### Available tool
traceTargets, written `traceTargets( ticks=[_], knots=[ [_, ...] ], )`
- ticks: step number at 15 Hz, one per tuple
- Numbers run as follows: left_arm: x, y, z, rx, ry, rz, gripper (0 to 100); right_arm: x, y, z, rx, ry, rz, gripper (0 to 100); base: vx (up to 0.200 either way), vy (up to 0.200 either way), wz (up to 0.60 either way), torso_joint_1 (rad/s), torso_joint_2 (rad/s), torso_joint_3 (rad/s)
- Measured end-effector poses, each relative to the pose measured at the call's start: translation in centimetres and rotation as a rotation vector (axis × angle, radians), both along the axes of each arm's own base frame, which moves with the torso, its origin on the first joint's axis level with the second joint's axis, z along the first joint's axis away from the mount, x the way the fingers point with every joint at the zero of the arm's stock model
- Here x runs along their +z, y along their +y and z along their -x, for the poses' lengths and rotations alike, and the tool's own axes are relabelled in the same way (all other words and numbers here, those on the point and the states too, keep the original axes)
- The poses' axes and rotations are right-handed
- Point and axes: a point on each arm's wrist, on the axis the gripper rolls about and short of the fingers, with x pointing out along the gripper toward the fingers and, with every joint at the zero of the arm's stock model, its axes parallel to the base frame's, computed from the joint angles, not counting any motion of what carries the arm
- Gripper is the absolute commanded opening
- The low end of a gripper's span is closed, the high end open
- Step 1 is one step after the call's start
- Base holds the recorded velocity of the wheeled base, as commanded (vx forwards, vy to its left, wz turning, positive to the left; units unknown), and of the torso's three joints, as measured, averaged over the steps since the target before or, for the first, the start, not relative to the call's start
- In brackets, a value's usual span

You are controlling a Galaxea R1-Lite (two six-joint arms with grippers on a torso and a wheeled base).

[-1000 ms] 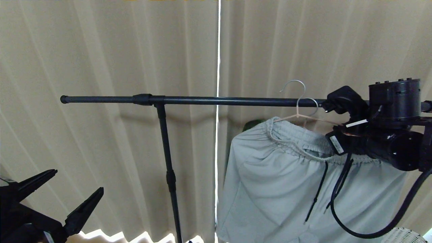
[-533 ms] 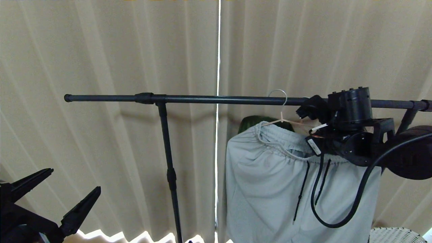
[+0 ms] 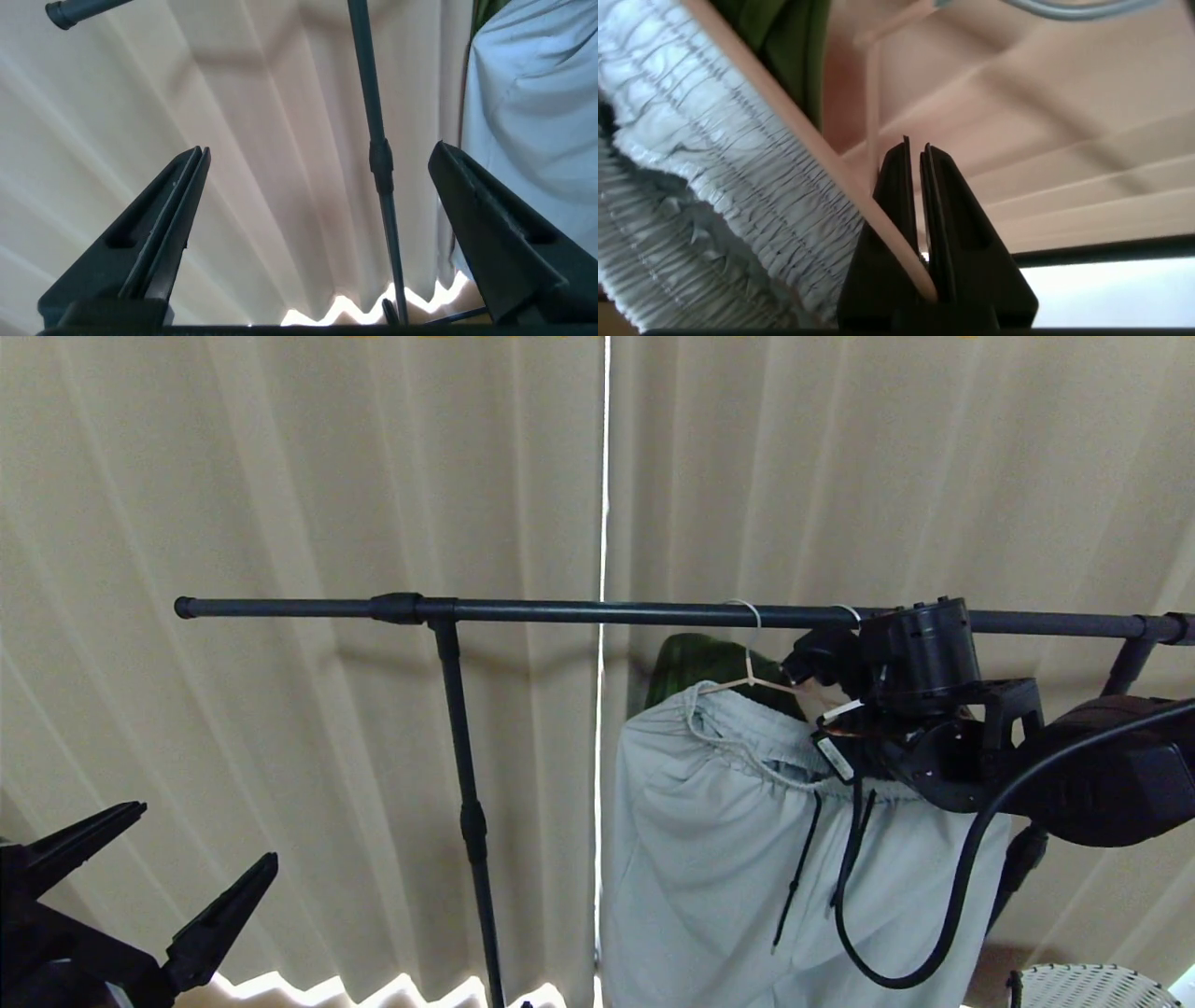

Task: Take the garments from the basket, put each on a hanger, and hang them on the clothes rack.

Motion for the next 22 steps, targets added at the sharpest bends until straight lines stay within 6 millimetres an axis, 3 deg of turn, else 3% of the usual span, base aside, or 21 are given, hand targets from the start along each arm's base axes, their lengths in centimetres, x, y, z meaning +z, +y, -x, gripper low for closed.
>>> traceTargets(
  ticks=[1,2,12,22],
  knots=[
    [0.0,0.0,0.0,0.000,0.000,0.000,100,-0.1,0.0,0.1,0.002,0.002,0.001,0,0.000,0.000,0.00,0.000,0.00,0.000],
    [0.0,0.0,0.0,0.000,0.001,0.000,100,-0.1,0.1,0.2,0.004,0.003,0.000,100,0.000,0.000,0.00,0.000,0.00,0.000],
    [0.0,0.0,0.0,0.000,0.003,-0.001,100,-0.3,0.5,2.6,0.008,-0.016,-0.175,100,0.000,0.000,0.00,0.000,0.00,0.000],
    [0.0,0.0,-0.1,0.000,0.003,0.000,100,0.0,0.5,3.3,0.087,-0.084,-0.415,100,0.000,0.000,0.00,0.000,0.00,0.000]
  ],
)
